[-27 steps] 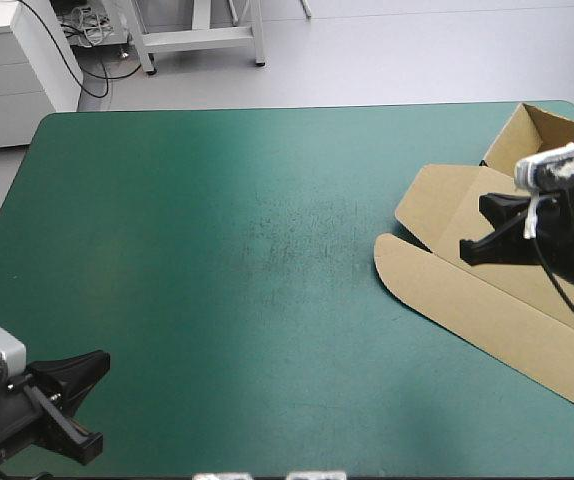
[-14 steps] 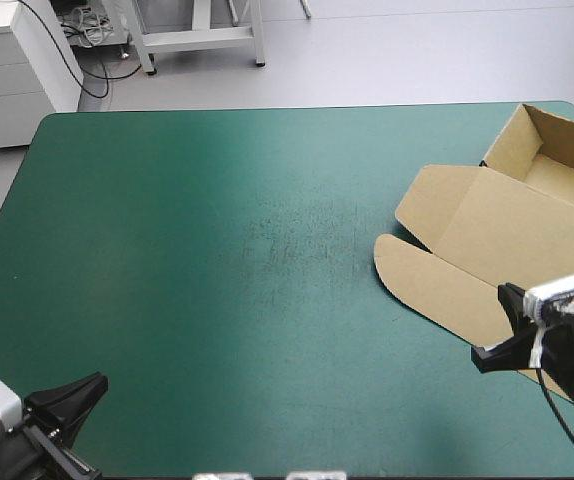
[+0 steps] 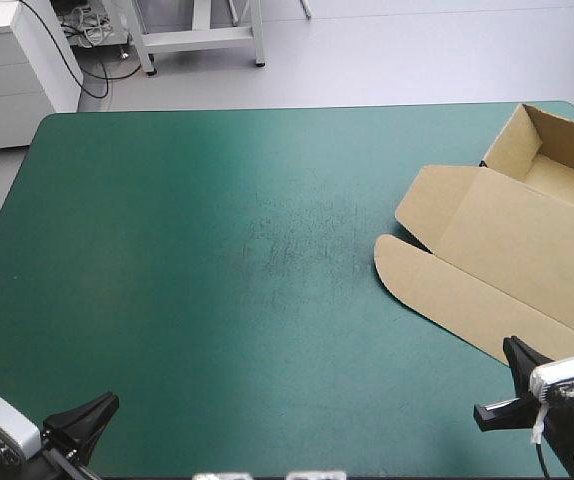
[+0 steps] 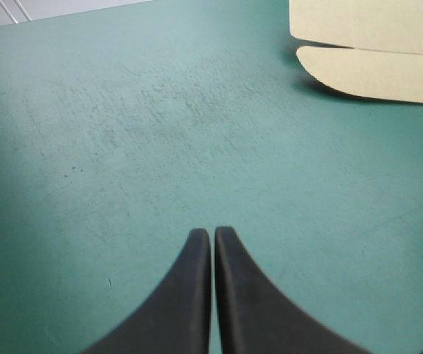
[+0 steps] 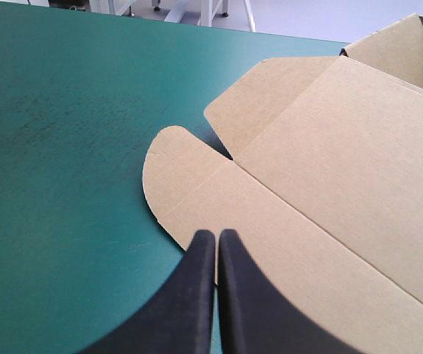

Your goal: Fold the box

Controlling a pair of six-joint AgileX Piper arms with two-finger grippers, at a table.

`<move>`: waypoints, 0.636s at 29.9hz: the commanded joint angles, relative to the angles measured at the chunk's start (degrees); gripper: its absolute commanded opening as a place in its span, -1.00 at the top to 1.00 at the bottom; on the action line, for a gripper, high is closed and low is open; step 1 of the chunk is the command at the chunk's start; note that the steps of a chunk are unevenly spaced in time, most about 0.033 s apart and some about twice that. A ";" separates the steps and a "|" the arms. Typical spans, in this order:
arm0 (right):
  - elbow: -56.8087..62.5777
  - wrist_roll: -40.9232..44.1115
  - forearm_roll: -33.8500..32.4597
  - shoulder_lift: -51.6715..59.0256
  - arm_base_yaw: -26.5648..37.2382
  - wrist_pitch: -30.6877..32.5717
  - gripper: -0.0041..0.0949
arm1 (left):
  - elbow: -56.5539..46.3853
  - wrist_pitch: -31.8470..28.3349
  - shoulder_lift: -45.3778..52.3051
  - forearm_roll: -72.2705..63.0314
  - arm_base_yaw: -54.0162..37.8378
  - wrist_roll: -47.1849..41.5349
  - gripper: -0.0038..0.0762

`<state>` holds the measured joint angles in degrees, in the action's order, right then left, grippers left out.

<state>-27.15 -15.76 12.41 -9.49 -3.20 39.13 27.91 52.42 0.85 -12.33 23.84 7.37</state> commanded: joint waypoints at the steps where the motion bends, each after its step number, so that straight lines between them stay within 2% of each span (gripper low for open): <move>1: 1.11 1.20 -0.62 3.88 -0.14 -4.24 0.92 | 0.78 -5.55 0.49 -0.84 0.13 1.26 0.92; 7: 3.11 1.64 -0.60 11.62 -0.14 -5.44 0.92 | 0.63 -5.95 0.49 -0.95 0.13 2.73 0.92; 19: 3.11 3.53 -1.90 11.36 -0.14 -5.31 0.92 | 0.63 -5.95 0.49 -1.13 0.13 2.30 0.92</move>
